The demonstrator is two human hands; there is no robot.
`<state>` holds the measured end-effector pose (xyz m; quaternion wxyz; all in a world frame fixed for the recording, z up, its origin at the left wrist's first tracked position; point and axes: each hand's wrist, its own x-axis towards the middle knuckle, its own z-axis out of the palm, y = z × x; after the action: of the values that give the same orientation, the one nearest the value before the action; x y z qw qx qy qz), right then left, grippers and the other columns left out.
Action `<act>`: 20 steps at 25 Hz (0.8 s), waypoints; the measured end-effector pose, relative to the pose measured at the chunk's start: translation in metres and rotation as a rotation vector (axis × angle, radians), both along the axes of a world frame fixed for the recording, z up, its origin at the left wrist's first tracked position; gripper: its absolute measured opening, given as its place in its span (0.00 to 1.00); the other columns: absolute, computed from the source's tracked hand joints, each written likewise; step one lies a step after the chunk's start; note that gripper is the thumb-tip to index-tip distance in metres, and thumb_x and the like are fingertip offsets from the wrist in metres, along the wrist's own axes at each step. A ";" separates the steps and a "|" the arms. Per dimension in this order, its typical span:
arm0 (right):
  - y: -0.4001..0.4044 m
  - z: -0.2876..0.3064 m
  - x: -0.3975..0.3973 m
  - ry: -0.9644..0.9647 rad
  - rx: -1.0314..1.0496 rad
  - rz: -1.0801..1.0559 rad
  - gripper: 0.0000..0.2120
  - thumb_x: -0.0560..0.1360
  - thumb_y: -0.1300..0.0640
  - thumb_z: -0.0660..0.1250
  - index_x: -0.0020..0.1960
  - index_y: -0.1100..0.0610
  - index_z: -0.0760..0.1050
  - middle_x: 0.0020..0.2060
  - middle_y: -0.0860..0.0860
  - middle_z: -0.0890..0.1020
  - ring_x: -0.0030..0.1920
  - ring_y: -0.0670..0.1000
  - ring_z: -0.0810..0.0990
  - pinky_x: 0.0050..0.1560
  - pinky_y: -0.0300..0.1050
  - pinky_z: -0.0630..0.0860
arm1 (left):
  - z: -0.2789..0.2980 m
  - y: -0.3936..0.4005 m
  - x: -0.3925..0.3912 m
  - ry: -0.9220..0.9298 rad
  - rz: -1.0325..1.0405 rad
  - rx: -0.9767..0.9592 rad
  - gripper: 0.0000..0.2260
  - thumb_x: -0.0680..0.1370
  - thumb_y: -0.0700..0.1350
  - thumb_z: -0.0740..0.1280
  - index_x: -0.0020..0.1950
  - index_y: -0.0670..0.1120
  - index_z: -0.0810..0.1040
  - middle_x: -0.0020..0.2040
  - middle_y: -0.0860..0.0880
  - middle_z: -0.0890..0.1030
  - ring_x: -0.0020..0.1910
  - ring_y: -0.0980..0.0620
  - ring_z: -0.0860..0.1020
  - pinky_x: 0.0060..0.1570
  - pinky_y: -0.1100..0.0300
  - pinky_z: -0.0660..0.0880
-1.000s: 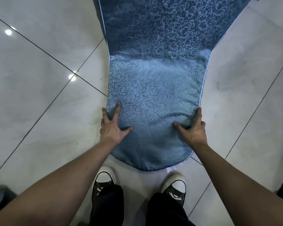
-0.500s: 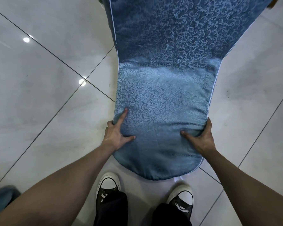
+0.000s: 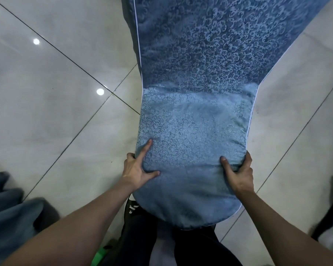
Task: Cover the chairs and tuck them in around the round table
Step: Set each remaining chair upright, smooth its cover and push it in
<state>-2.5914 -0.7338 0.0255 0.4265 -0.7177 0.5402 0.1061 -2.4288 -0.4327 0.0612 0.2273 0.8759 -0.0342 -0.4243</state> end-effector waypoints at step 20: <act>0.017 0.335 -0.029 0.374 -0.147 0.270 0.47 0.64 0.17 0.49 0.74 0.42 0.51 0.55 0.62 0.79 0.55 0.64 0.80 0.56 0.56 0.75 | 0.323 0.013 -0.052 0.090 0.071 0.130 0.43 0.69 0.70 0.71 0.73 0.77 0.44 0.60 0.44 0.64 0.66 0.39 0.66 0.68 0.46 0.68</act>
<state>-2.6199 -0.7165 0.3601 0.2476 -0.7804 0.5152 0.2532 -2.4807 -0.4197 0.3838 0.1861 0.8695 0.0348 -0.4563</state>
